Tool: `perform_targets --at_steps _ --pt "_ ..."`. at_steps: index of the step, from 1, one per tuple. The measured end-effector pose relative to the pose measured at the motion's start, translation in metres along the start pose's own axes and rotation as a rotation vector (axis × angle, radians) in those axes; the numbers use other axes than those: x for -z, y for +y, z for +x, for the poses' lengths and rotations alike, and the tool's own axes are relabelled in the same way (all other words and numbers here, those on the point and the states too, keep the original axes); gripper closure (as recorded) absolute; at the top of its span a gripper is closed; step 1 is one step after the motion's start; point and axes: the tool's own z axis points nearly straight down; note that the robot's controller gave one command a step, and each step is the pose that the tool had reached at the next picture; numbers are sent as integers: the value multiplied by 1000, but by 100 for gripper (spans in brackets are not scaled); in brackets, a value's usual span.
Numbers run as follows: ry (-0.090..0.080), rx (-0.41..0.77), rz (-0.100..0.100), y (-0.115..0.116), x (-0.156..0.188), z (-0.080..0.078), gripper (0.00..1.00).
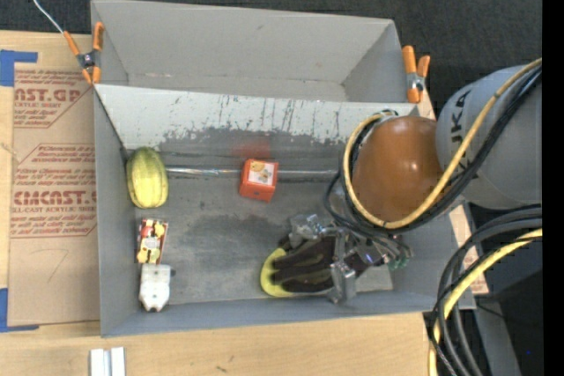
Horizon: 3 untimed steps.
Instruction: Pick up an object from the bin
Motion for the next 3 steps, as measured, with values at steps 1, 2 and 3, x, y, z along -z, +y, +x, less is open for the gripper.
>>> perform_targets --at_steps 1,2,3 --pt "-10 -194 4 6 -29 -7 0" --pt "-4 -261 -2 -10 -30 4 100" --pt "-4 -261 -2 -10 -30 4 100"
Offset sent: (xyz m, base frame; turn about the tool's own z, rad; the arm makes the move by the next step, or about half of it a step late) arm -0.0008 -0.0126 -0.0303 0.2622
